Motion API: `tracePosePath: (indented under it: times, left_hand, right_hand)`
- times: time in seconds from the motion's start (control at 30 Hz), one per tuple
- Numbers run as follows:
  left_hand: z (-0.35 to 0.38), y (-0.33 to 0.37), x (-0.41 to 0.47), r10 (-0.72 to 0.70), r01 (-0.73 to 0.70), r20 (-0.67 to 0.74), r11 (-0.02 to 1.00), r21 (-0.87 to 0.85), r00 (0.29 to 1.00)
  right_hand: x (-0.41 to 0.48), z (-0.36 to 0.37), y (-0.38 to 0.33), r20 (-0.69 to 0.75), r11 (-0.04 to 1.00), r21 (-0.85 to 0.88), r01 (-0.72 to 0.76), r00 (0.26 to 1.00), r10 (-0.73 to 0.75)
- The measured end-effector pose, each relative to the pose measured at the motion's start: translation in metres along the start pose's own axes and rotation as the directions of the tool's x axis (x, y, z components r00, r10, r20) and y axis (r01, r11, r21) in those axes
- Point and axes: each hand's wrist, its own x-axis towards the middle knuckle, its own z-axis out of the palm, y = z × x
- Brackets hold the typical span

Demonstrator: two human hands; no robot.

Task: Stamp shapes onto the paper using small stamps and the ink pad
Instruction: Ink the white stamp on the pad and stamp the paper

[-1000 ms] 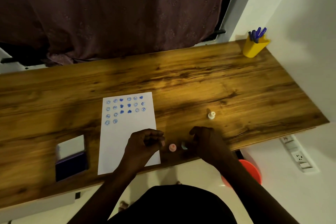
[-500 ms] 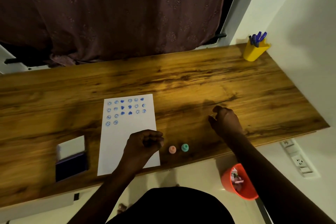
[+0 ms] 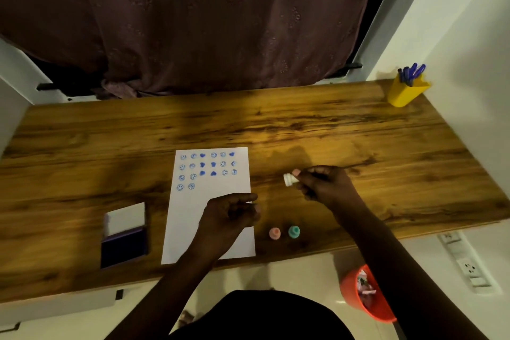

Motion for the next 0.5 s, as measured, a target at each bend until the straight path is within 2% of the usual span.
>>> tracePosePath:
  times: [0.17, 0.3, 0.5]
  left_hand:
    - [-0.011, 0.01, -0.006, 0.009, -0.009, -0.004, 0.987, -0.162, 1.0]
    - [-0.026, 0.013, -0.012, 0.045, -0.052, -0.043, 0.98, -0.19, 0.998]
    - [-0.046, 0.01, -0.021, 0.129, -0.147, -0.097, 0.966, -0.211, 0.987]
  right_hand:
    - [-0.023, 0.038, -0.015, 0.193, 0.996, 0.068, -0.061, 0.98, 0.047]
    - [-0.028, 0.065, -0.017, 0.289, 0.992, 0.059, -0.114, 0.953, 0.092]
    - [-0.033, 0.087, -0.018, 0.379, 0.992, 0.097, -0.078, 0.925, 0.036]
